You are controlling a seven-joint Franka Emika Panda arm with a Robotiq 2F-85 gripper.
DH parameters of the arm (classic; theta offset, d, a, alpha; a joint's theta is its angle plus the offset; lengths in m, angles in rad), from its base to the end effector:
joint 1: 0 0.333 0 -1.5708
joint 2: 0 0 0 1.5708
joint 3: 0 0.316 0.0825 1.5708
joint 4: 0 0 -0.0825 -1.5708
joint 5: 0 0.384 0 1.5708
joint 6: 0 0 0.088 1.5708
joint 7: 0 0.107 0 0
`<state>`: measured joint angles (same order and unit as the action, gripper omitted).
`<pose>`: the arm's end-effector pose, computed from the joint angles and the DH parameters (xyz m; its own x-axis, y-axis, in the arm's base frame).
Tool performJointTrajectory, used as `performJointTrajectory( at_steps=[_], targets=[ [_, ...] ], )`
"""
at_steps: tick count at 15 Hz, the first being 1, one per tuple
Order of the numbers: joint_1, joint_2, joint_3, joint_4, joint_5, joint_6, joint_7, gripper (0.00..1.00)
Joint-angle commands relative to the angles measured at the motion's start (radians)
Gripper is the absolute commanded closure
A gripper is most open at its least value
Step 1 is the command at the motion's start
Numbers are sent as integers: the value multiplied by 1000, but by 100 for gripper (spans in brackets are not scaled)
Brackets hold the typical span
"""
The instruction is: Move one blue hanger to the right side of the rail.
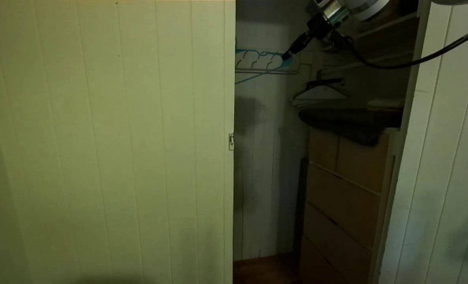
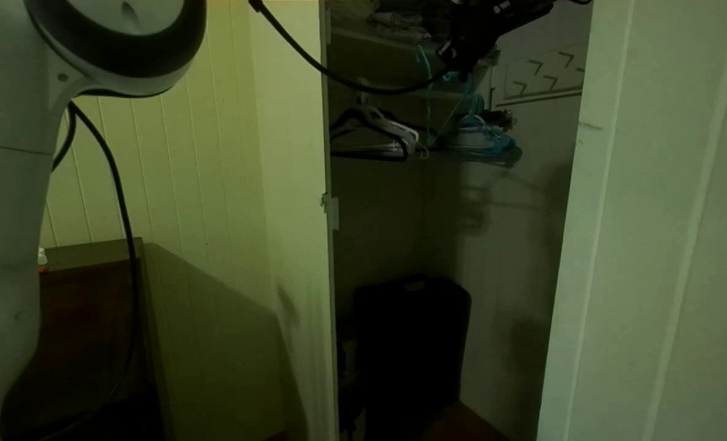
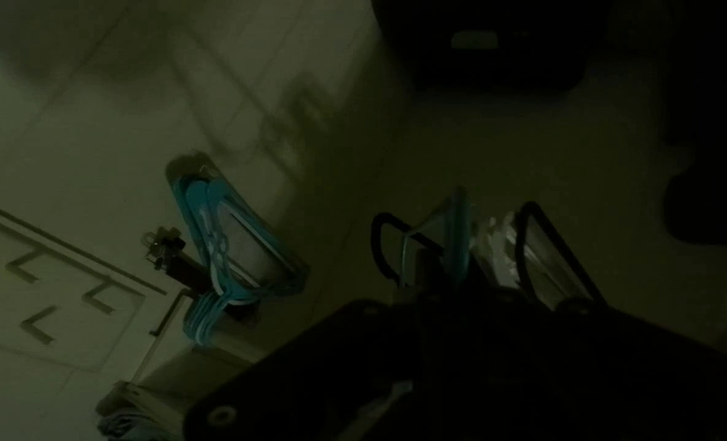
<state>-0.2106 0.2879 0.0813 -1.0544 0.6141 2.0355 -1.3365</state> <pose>0.6547 -0.0647 0.7651 0.1499 0.7056 0.6926 0.7296 -0.5517 0.4041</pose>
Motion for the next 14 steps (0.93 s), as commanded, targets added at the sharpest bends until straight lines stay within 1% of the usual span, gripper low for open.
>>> performJointTrajectory(
  at_steps=[1, 2, 3, 4, 5, 6, 7, 9, 12, 14],
  targets=[
    [-35, 26, -5, 114, 21, -199, 71, 98],
    [-46, 32, -8, 133, 25, -253, 93, 98],
    [-44, 32, -21, 140, -9, -269, 136, 98],
    [-50, 35, -27, 152, -21, -300, 169, 98],
    [-43, 36, -45, 160, -63, -306, 218, 98],
    [-49, 40, -48, 167, -57, -317, 230, 98],
    [-42, 42, -62, 173, -88, -316, 260, 98],
    [-38, 59, -71, 191, -113, -298, 267, 98],
    [-27, 90, -70, 209, -139, -244, 239, 98],
    [-8, 112, -78, 220, -192, -188, 234, 98]
  ],
)
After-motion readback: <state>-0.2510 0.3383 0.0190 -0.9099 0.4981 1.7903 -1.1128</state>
